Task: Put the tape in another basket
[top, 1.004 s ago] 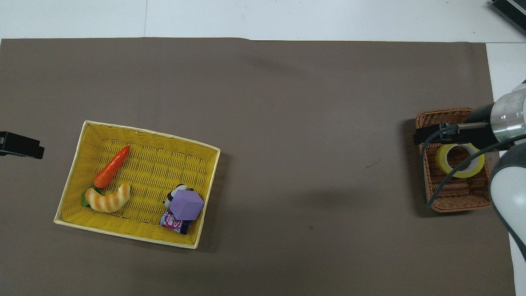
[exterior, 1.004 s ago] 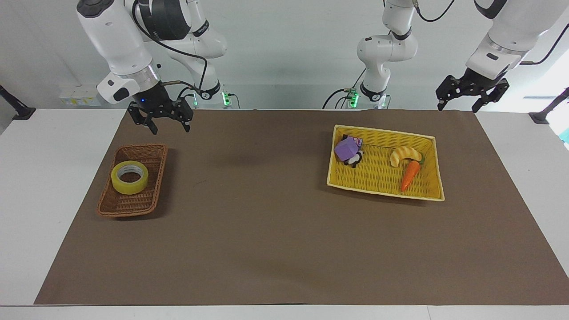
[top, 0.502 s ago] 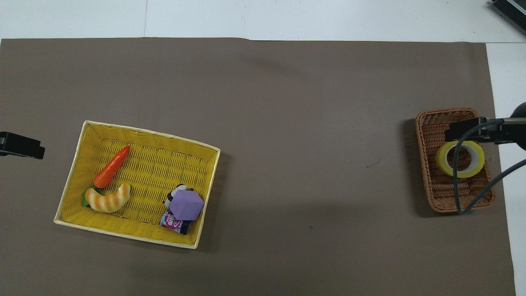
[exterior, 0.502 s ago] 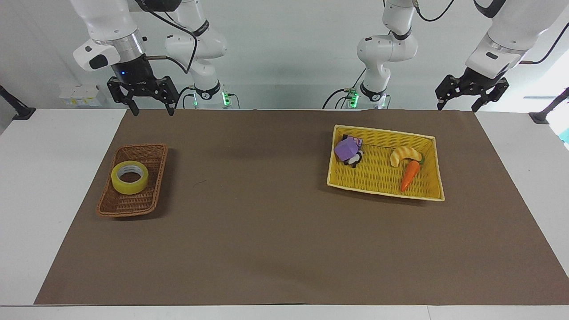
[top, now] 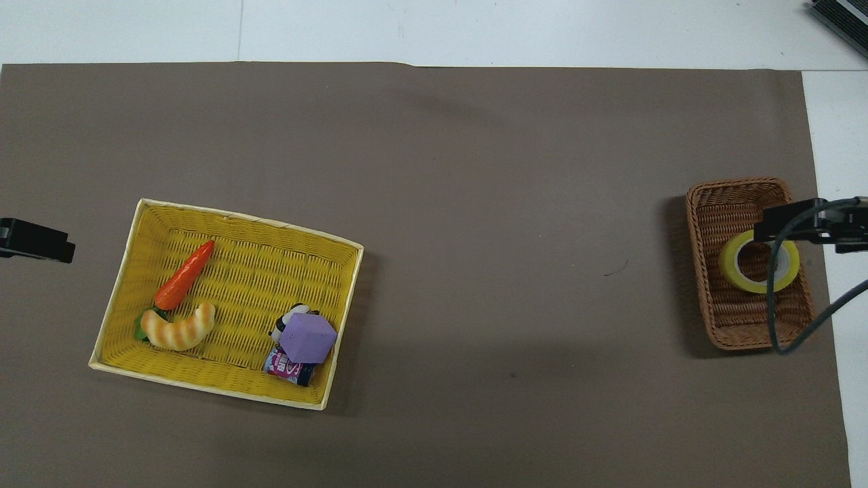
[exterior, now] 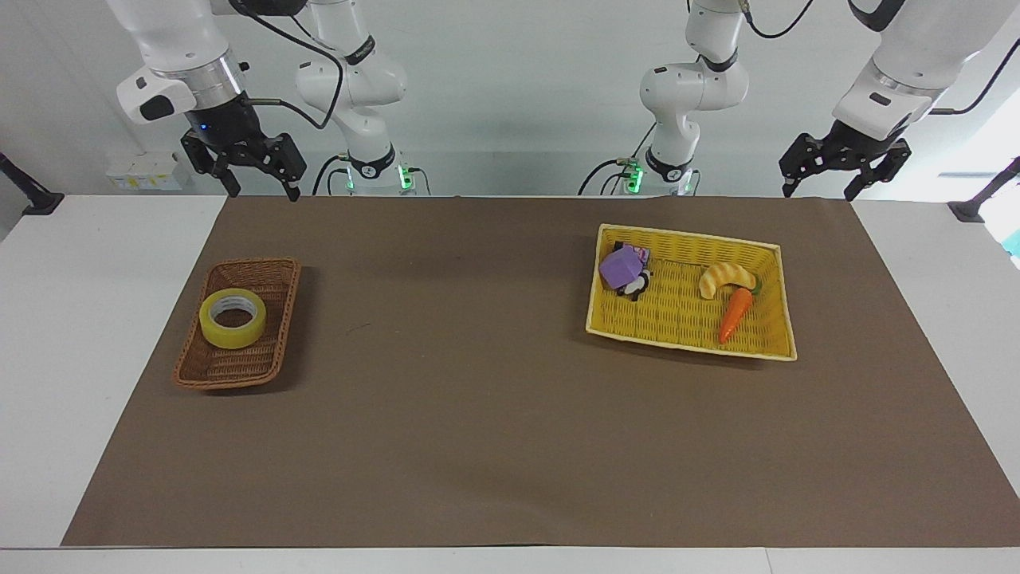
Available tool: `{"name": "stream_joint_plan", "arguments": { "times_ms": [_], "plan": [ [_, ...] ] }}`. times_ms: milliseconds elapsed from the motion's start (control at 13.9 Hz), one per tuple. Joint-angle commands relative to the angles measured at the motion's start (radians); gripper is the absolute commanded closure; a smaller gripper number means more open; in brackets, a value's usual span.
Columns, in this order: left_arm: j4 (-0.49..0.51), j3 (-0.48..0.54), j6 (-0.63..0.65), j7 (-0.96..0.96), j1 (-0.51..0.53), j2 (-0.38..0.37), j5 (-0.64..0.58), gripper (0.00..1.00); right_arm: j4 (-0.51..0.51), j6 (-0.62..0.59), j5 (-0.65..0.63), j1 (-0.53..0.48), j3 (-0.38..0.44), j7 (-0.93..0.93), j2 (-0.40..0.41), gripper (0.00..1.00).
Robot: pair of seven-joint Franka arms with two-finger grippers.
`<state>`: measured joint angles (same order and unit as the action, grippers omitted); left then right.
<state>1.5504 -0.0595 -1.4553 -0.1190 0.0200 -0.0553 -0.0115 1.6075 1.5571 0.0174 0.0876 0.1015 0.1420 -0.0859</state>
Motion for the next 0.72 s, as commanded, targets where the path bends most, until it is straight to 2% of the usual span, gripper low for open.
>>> {"name": "stream_joint_plan", "arguments": {
  "times_ms": [0,359,646],
  "plan": [
    [0.025,0.001,0.006,-0.002,0.001,-0.026,0.010,0.00,0.040,0.001,-0.016,-0.038,-0.005,-0.037,-0.031,0.00],
    [0.027,0.001,0.003,-0.002,0.005,-0.026,0.010,0.00,0.028,-0.019,-0.036,-0.028,-0.022,-0.087,-0.032,0.00],
    [0.030,0.001,0.003,-0.001,0.008,-0.027,0.010,0.00,-0.015,-0.006,-0.108,-0.023,-0.046,-0.105,-0.020,0.00]
  ]
}}
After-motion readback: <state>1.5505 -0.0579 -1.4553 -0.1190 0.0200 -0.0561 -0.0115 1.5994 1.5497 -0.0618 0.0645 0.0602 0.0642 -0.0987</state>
